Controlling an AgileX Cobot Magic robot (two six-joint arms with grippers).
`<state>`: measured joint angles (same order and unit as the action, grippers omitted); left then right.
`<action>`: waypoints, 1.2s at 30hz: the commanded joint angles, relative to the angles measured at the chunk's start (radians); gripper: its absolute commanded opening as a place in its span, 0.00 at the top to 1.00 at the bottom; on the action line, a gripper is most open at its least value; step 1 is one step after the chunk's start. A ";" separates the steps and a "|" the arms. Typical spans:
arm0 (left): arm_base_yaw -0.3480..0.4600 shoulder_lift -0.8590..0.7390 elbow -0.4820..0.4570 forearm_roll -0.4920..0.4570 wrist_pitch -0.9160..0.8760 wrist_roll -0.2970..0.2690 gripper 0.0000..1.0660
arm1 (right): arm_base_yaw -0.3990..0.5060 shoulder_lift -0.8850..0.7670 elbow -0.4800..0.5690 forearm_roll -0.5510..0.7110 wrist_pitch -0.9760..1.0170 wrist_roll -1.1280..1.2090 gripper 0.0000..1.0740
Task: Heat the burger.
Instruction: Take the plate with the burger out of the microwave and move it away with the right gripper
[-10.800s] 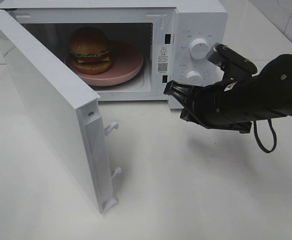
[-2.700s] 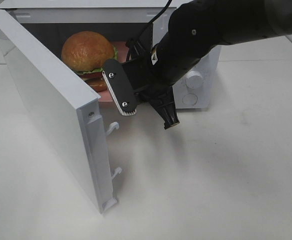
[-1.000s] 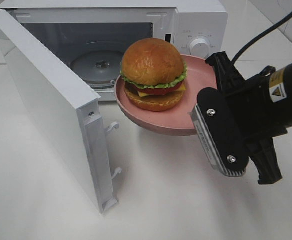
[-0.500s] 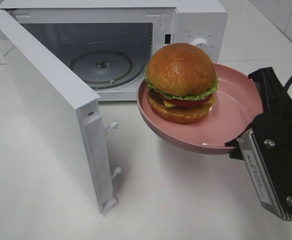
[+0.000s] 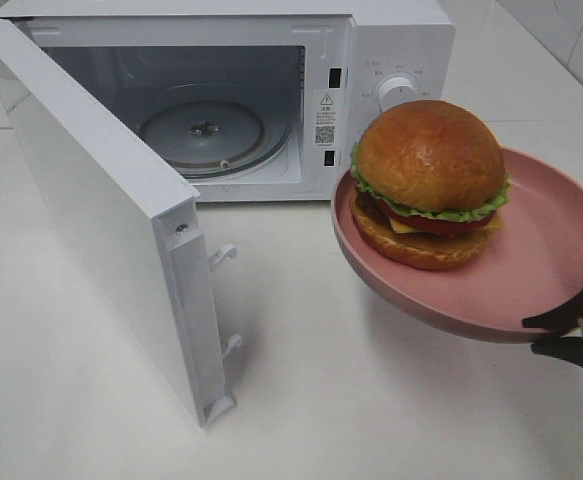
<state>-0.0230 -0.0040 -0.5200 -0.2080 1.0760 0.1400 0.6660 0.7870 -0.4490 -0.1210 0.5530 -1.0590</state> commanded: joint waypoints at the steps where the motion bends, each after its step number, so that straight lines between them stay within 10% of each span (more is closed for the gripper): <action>1: 0.000 -0.016 0.003 0.000 0.000 -0.004 0.06 | -0.006 -0.079 0.005 -0.042 0.007 0.052 1.00; 36: 0.000 -0.016 0.003 0.000 0.000 -0.004 0.06 | -0.006 -0.232 0.135 -0.396 0.305 0.674 1.00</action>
<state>-0.0230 -0.0040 -0.5200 -0.2080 1.0760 0.1400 0.6660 0.5660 -0.3080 -0.4560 0.8920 -0.4060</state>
